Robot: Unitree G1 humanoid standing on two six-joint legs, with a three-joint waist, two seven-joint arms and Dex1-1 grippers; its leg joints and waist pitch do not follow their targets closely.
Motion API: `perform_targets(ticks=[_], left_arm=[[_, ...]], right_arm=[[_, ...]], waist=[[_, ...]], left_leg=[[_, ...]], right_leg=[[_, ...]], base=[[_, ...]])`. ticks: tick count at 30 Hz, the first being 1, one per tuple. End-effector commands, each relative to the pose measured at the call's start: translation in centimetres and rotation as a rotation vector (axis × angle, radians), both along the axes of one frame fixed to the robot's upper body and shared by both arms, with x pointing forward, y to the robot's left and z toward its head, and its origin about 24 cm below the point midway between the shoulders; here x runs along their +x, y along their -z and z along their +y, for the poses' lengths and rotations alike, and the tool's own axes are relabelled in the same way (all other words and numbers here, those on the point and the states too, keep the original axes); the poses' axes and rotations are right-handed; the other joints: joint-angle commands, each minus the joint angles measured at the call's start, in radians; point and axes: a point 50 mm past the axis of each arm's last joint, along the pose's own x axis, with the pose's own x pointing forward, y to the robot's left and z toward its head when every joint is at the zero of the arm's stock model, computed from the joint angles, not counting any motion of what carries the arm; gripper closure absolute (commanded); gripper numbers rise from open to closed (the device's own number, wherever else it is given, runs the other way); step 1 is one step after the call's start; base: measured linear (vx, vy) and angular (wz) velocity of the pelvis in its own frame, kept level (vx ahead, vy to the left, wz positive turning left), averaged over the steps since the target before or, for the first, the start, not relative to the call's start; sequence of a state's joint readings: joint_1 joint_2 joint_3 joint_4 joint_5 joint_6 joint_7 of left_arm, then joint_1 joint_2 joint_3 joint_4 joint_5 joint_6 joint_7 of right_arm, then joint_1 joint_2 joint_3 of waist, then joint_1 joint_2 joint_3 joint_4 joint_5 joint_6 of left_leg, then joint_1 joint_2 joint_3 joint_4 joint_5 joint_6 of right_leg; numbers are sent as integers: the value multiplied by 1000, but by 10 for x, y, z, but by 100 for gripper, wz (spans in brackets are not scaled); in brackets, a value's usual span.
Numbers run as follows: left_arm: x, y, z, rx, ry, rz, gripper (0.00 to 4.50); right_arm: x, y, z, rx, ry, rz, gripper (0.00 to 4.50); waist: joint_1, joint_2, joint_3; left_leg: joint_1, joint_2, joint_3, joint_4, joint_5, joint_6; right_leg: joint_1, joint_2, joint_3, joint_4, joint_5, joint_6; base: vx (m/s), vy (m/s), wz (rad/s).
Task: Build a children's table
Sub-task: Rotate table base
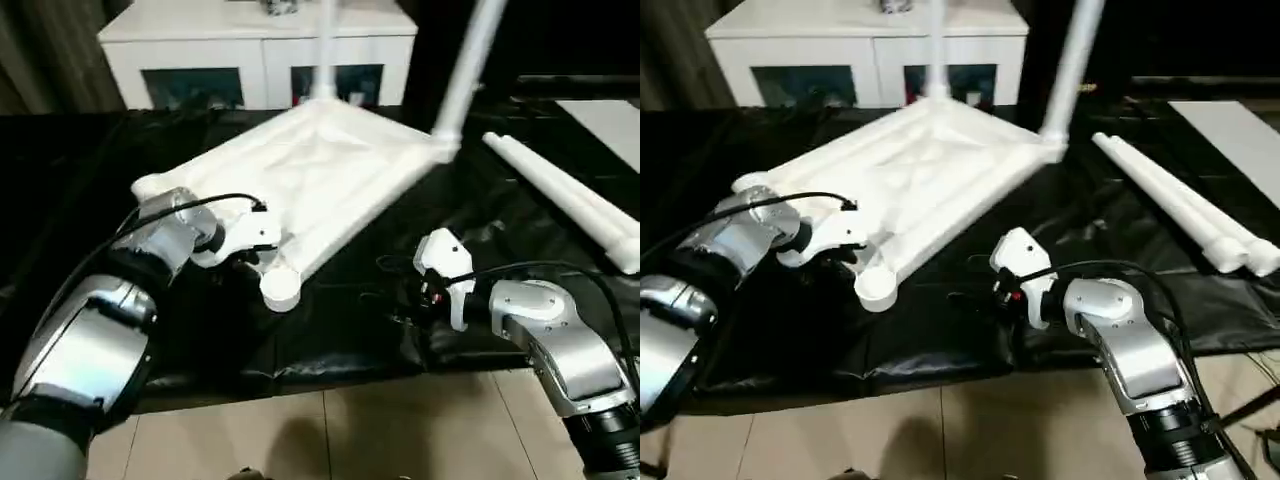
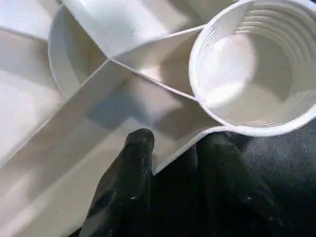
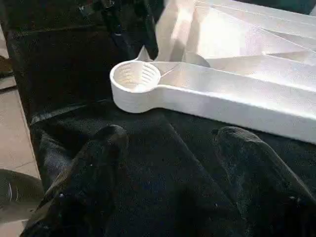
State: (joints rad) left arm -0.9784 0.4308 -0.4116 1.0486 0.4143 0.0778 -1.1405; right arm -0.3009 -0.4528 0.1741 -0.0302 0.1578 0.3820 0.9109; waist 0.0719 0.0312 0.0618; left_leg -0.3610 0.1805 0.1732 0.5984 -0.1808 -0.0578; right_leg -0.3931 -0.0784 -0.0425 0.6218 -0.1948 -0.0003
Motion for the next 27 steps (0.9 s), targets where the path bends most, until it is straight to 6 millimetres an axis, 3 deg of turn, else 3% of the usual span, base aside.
perform_targets(ticks=[1, 5, 6, 7, 8, 9, 10, 12, 13, 15, 20, 23, 24, 27], left_arm=[[-16, 28, 9, -47, -124, 119, 327], [-22, 31, -1, -110, -149, 137, 335], [-24, 32, -4, -125, -162, 137, 341], [-29, 34, -10, -154, -195, 129, 344], [-31, 35, -12, -164, -209, 126, 346], [-31, 35, -12, -164, -209, 126, 348], [-33, 37, -15, -188, -238, 122, 351], [-40, 38, -21, -232, -295, 118, 357], [-43, 37, -23, -240, -310, 114, 361], [-49, 34, -26, -249, -319, 94, 371], [-62, 26, -31, -234, -182, 80, 400], [-64, 14, -33, -204, -30, 13, 422], [-61, 4, -40, -225, 98, -84, 422], [-60, -5, -45, -261, 179, -134, 405]], right_arm=[[-2, 0, 0, -4, -1, 0, 127], [-1, 1, 0, -4, 7, -1, 127], [-1, 1, 0, -4, 10, -3, 127], [-1, 1, 0, -3, 14, -4, 127], [-1, 1, 0, -2, 16, -5, 127], [-1, 1, 0, -2, 16, -5, 127], [-1, 1, 0, -2, 16, -5, 127], [-2, 1, 0, -1, 17, -4, 127], [-2, 1, 0, -1, 17, -4, 127], [-2, 1, 0, -2, 18, -4, 127], [-2, 1, 1, -2, 12, -5, 127], [-1, -1, 0, -6, 6, -8, 127], [0, -1, -1, -9, 5, -10, 127], [0, -1, -2, -12, 3, -10, 127]], waist=[[4, -14, -53], [-11, -8, -49], [-13, -6, -48], [-16, 1, -48], [-20, -3, -48], [-22, -4, -48], [-23, -4, -50], [-25, -3, -47], [-27, -2, -49], [-32, 0, -51], [-42, -5, -53], [-40, -4, -57], [-39, -4, -61], [-30, -2, -75]], left_leg=[[9, 37, -26, -82, -329, 2], [15, 42, -27, -92, -376, 0], [26, 36, -26, -88, -414, 0], [26, 38, -30, -90, -431, -4], [22, 39, -31, -92, -434, -4], [32, 33, -29, -88, -455, 3], [34, 33, -28, -86, -457, 3], [24, 35, -32, -92, -452, 6], [28, 38, -33, -93, -461, 6], [22, 38, -35, -96, -457, 9], [15, 38, -36, -101, -458, 17], [11, 40, -32, -102, -418, 27], [7, 39, -29, -100, -383, 32], [6, 42, -16, -88, -262, 60]], right_leg=[[35, -76, 36, -118, -538, -136], [30, -68, 32, -116, -497, -164], [21, -67, 31, -126, -542, -156], [24, -70, 32, -123, -550, -156], [27, -70, 30, -123, -548, -154], [16, -67, 26, -134, -598, -129], [14, -68, 27, -132, -599, -129], [21, -70, 24, -132, -597, -126], [19, -71, 23, -134, -596, -123], [22, -70, 22, -133, -570, -124], [23, -69, 24, -132, -529, -123], [24, -68, 30, -127, -444, -145], [28, -67, 32, -120, -388, -162], [33, -63, 34, -100, -182, -216]], base=[[0, 0, 0], [0, 0, 0], [0, 0, 0], [0, 0, 0], [0, 0, 0], [0, 0, 0], [0, 0, 0], [0, 0, 0], [0, 0, 0], [0, 0, 0], [0, 0, 0], [0, 0, 0], [0, 0, 0], [0, 0, 0]])
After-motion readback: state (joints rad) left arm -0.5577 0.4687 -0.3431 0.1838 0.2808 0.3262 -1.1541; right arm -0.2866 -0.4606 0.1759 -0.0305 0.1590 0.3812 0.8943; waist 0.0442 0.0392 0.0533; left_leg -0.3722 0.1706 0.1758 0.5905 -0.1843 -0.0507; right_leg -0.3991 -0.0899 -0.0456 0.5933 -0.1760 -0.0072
